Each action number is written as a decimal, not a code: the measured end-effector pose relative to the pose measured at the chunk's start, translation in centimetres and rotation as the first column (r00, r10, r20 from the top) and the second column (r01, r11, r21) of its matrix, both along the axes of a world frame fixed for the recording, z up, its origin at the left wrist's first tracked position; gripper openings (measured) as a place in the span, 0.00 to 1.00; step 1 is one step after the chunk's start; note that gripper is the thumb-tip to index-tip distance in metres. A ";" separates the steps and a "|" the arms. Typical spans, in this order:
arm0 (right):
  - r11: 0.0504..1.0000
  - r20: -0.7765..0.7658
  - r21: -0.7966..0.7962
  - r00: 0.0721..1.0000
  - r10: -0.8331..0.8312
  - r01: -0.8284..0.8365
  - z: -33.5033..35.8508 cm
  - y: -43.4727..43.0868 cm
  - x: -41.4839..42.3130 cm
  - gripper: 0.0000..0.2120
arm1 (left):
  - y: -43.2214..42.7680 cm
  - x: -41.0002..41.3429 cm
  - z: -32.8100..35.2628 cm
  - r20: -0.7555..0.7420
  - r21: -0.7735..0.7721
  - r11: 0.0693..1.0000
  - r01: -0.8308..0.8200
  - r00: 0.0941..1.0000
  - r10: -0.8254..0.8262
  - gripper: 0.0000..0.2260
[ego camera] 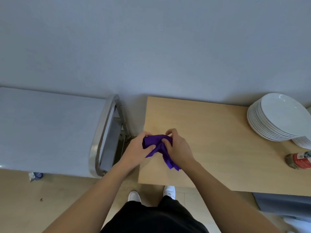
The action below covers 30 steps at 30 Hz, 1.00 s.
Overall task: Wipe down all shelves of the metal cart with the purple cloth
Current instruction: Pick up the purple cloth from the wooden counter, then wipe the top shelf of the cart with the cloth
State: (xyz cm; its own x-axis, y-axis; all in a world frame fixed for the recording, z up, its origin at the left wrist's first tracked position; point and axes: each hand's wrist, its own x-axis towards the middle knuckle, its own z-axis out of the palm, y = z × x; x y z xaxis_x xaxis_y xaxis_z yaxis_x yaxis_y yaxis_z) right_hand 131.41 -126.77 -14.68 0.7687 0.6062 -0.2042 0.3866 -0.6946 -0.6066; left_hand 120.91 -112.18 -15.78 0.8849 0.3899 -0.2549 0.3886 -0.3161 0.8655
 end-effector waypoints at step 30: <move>0.597 -0.174 0.324 0.574 0.800 -0.734 1.0 17.3 -18.1 0.15 | 5.0 -23.8 1.8 -0.029 0.053 0.528 -0.848 0.527 0.849 0.08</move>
State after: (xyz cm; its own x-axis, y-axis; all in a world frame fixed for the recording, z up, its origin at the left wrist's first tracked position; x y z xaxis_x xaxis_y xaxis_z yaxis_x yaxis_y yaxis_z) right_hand 113.33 -109.43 -13.65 -0.0778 0.9888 -0.1273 0.5120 -0.0699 -0.8562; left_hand 97.13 -107.18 -14.03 0.1205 0.9584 -0.2589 0.5250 0.1598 0.8360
